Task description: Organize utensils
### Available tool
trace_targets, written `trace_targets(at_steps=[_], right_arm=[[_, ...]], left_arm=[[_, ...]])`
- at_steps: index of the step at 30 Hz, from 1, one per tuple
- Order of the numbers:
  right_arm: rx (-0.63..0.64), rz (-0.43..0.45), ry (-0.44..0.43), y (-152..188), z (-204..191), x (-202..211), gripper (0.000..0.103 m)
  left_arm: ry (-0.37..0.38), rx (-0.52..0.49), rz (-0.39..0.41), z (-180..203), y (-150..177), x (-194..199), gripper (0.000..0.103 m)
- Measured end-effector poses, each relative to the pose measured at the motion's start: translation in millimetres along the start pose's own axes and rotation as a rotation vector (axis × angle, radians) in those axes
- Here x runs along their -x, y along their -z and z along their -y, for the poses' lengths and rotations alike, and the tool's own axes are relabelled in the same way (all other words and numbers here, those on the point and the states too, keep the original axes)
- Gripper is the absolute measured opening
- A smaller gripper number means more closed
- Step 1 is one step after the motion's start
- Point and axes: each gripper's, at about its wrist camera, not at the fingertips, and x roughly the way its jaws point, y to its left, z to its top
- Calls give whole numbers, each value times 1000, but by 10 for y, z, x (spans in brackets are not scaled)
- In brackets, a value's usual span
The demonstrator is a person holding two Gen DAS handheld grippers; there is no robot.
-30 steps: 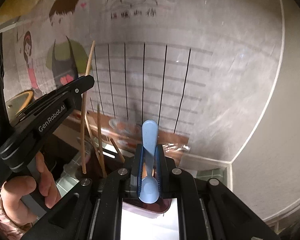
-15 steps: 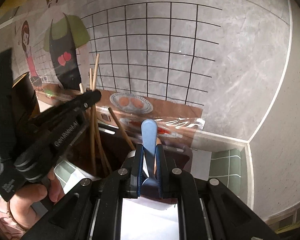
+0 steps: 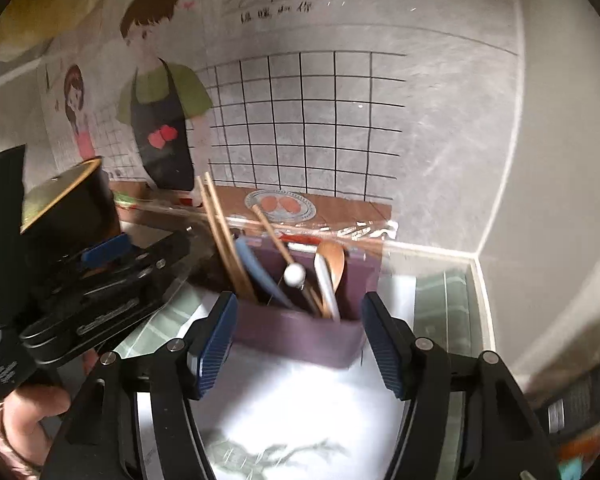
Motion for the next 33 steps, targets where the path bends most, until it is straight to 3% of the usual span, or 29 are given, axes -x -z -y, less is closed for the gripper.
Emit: trace_targets(at_steps=[8,17,22,33], right_arm=[[-46,64,72,604,-82,675,72],[-76,121,153,1138,-220,1253,78],[-69,116,148,1381,-304,1428,78],[-15,212,186,1531,-531,1752,82]], left_arm=[[-49,-91,21,-5,526,933,103],[-123,-115,38,6,1015,1676,103],[-127,-116,24,7,1138,1841,103],[-92,-79,18,14,1154,2040,103]])
